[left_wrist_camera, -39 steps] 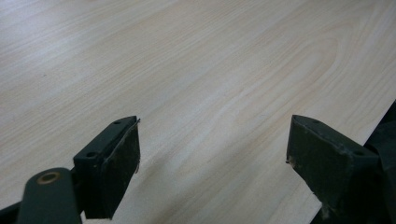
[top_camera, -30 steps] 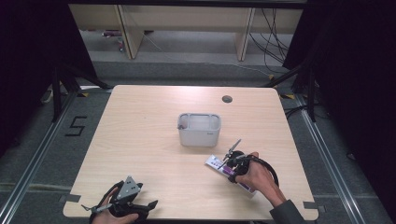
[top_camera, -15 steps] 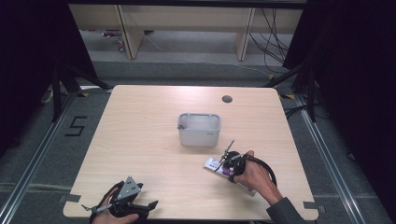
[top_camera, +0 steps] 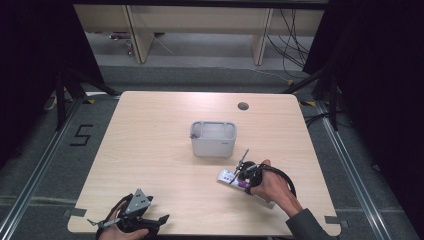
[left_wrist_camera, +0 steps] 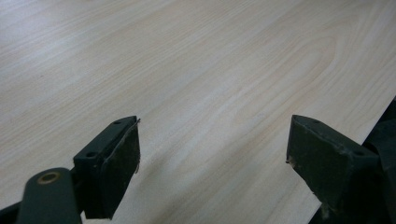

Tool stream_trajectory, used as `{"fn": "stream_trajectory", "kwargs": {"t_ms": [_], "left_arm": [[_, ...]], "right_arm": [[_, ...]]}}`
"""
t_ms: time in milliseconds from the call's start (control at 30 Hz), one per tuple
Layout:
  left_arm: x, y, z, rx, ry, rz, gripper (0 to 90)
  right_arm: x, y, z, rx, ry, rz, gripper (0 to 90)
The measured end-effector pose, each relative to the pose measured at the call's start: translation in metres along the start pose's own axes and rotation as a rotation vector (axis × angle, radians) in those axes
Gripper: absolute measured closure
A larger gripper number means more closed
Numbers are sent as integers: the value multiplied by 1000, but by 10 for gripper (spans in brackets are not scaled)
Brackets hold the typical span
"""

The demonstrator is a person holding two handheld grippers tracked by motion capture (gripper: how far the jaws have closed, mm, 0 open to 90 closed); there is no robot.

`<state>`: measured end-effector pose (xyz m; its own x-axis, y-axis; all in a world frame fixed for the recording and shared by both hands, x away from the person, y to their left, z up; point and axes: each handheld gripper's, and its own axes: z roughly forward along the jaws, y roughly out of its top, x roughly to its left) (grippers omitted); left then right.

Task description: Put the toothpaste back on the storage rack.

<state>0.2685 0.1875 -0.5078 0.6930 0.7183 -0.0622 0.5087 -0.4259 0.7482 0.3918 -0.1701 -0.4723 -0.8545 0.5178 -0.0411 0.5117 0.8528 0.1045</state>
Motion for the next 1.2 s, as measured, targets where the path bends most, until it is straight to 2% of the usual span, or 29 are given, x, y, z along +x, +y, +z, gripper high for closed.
{"fn": "stream_trajectory", "kwargs": {"t_ms": [67, 133, 167, 400, 433, 467, 500, 533, 667, 700, 733, 767, 800, 833, 867, 900, 933, 967, 1000, 1033, 1067, 1100, 1167, 1200], "left_arm": [[0, 0, 0, 2, 1, 1, 170], [1, 0, 0, -2, 3, -1, 170], [1, 0, 0, -2, 2, -2, 170], [1, 0, 0, 2, 5, 0, 170], [1, -1, 1, -4, 4, -1, 170], [0, 0, 1, -7, 2, -14, 170], [2, 0, 1, 1, 10, 5, 170], [1, 0, 1, -14, 0, -8, 170], [2, -1, 0, 0, 12, -4, 170], [3, 0, 0, 9, 17, 4, 170], [3, 0, 0, 0, 13, 0, 170], [2, 1, 0, -10, 8, -10, 170], [2, 0, 1, -9, 7, -9, 170], [3, 0, 0, 14, 16, 12, 170], [2, 0, 0, 3, 12, 0, 170], [3, 0, 0, 6, 15, 5, 170], [2, 0, 1, -15, 5, -9, 170], [2, 0, 0, -14, 7, -10, 170], [2, 0, 0, -14, 6, -12, 170], [2, 0, 0, -14, 5, -11, 170], [1, 0, 0, -8, 8, -8, 170], [1, 0, 0, -5, 7, -6, 170], [2, 0, 0, -7, 2, -1, 170], [2, 0, 0, 0, 5, 6, 170]], "right_arm": [[-1, -1, -1, -15, 8, -11, 717], [-1, -2, -4, -33, -1, 1, 719], [-2, -4, -7, -47, 9, 5, 719], [-3, -13, -30, -191, 16, 4, 721], [-3, -15, -33, -208, 18, 19, 721], [-4, -16, -35, -227, 18, 8, 721], [-5, -18, -38, -251, 25, 14, 721], [-5, -19, -40, -268, 22, 17, 721], [-6, -21, -49, -353, 32, 17, 722], [-5, -22, -51, -367, 39, 25, 722], [-5, -22, -53, -393, 39, 32, 723], [-5, -23, -57, -405, 59, 51, 723], [-5, -23, -59, -433, 53, 41, 723], [-6, -22, -61, -454, 53, 37, 723], [-8, -22, -63, -475, 56, 34, 723], [-9, -21, -64, -498, 53, 28, 723], [-8, -21, -66, -505, 67, 58, 723], [-7, -21, -69, -511, 57, 85, 723], [-8, -20, -71, -516, 59, 73, 723], [-11, -19, -72, -559, 52, 40, 724], [-10, -19, -74, -549, 68, 69, 724], [-12, -18, -76, -583, 63, 50, 724], [-15, -15, -79, -621, 50, 47, 724], [-14, -15, -81, -623, 56, 74, 724]]}}
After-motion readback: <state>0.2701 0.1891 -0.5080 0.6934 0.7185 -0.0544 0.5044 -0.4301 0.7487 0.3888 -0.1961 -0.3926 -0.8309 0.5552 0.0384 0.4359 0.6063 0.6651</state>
